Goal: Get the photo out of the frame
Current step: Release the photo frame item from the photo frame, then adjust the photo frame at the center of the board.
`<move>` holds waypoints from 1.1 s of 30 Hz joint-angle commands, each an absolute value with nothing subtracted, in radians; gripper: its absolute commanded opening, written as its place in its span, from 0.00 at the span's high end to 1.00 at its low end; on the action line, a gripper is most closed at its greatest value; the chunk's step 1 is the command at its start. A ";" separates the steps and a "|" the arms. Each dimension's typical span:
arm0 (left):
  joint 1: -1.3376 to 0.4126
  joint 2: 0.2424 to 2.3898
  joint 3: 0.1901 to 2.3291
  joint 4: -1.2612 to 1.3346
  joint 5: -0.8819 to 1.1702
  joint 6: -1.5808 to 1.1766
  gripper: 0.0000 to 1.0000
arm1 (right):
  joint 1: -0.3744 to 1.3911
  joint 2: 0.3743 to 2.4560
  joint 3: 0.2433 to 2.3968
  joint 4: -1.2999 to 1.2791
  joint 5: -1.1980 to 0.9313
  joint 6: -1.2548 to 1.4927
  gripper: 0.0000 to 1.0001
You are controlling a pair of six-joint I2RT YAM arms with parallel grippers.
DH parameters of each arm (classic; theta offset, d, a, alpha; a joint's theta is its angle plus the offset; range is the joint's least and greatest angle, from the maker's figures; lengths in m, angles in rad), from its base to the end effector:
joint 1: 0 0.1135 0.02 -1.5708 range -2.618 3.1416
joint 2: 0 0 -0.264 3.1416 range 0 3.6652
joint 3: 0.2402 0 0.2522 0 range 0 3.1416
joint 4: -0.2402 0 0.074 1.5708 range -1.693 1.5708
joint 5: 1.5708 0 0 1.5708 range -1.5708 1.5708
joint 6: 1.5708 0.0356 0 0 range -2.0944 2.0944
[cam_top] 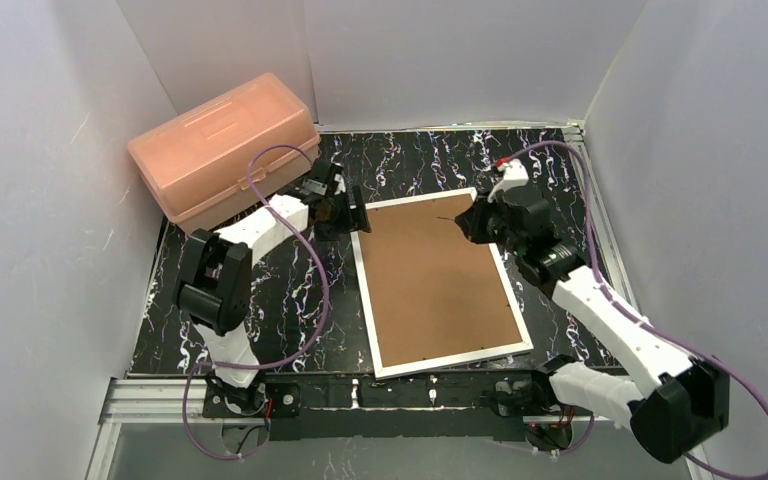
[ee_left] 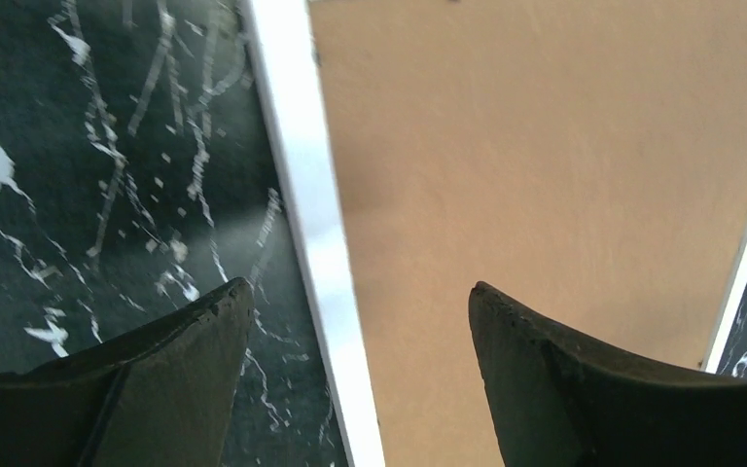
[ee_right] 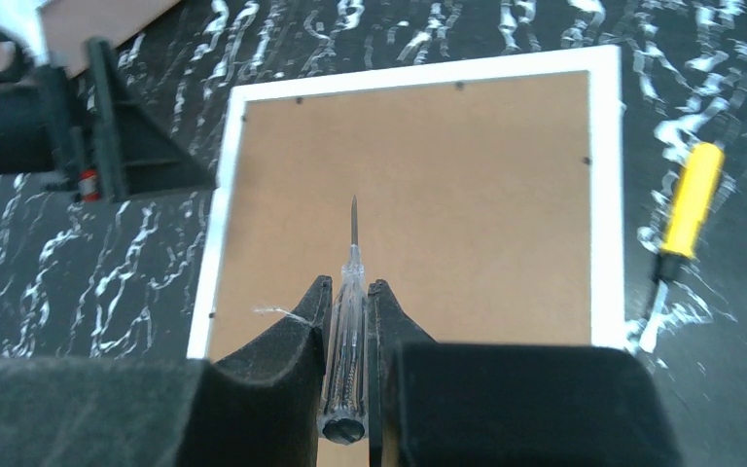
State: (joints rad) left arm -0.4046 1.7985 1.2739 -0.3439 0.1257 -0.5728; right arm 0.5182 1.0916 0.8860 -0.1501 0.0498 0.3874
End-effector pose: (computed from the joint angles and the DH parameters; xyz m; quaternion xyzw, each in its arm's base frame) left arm 0.3589 -0.1585 0.2165 -0.0572 0.9356 -0.2132 0.2754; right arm 0.2207 0.1238 0.3183 -0.0395 0.8200 0.2313 0.5221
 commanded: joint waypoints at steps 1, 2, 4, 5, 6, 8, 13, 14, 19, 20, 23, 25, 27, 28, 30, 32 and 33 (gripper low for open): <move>-0.497 1.635 1.239 -0.404 0.039 -0.518 0.22 | 0.515 0.973 0.833 -0.208 0.257 0.437 0.99; -0.522 1.612 1.226 -0.404 0.033 -0.509 0.22 | 0.516 0.952 0.823 -0.224 0.285 0.445 0.99; -0.576 1.567 1.196 -0.404 0.026 -0.491 0.22 | 0.517 0.914 0.805 -0.249 0.336 0.461 0.99; -0.594 1.546 1.181 -0.404 0.027 -0.484 0.22 | 0.516 0.898 0.800 -0.262 0.363 0.472 0.99; -0.609 1.523 1.162 -0.404 0.029 -0.479 0.22 | 0.516 0.884 0.793 -0.276 0.386 0.483 0.99; -0.622 1.492 1.131 -0.406 0.044 -0.476 0.22 | 0.517 0.861 0.787 -0.305 0.423 0.506 0.99; -0.627 1.452 1.078 -0.438 0.044 -0.498 0.23 | 0.516 0.824 0.763 -0.377 0.493 0.567 0.99; -0.629 1.437 1.059 -0.439 0.047 -0.500 0.23 | 0.517 0.819 0.759 -0.392 0.505 0.581 0.99; -0.638 1.387 0.970 -0.428 0.041 -0.526 0.23 | 0.516 0.789 0.740 -0.428 0.511 0.605 0.99; -0.639 1.386 0.960 -0.426 0.042 -0.528 0.23 | 0.515 0.782 0.734 -0.424 0.505 0.607 0.99; -0.643 1.400 0.944 -0.419 0.041 -0.534 0.24 | 0.516 0.767 0.722 -0.413 0.489 0.609 0.99; -0.644 1.415 0.942 -0.411 0.042 -0.541 0.24 | 0.515 0.766 0.721 -0.412 0.482 0.610 0.99; -0.644 1.434 0.938 -0.392 0.044 -0.549 0.25 | 0.516 0.768 0.725 -0.413 0.476 0.613 0.99; -0.644 1.446 0.937 -0.384 0.046 -0.555 0.25 | 0.516 0.771 0.726 -0.415 0.472 0.614 0.99; -0.644 1.476 0.947 -0.375 0.041 -0.568 0.26 | 0.516 0.774 0.727 -0.418 0.467 0.616 0.99; -0.643 1.510 0.962 -0.376 0.017 -0.591 0.27 | 0.517 0.770 0.725 -0.419 0.464 0.618 0.99; -0.643 1.523 0.968 -0.375 -0.012 -0.602 0.28 | 0.517 0.768 0.724 -0.419 0.463 0.619 0.99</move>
State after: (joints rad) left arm -0.6392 1.4719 0.9424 -0.3748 0.0479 -0.5575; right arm 0.5179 0.7811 0.7216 -0.4282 0.4618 0.6014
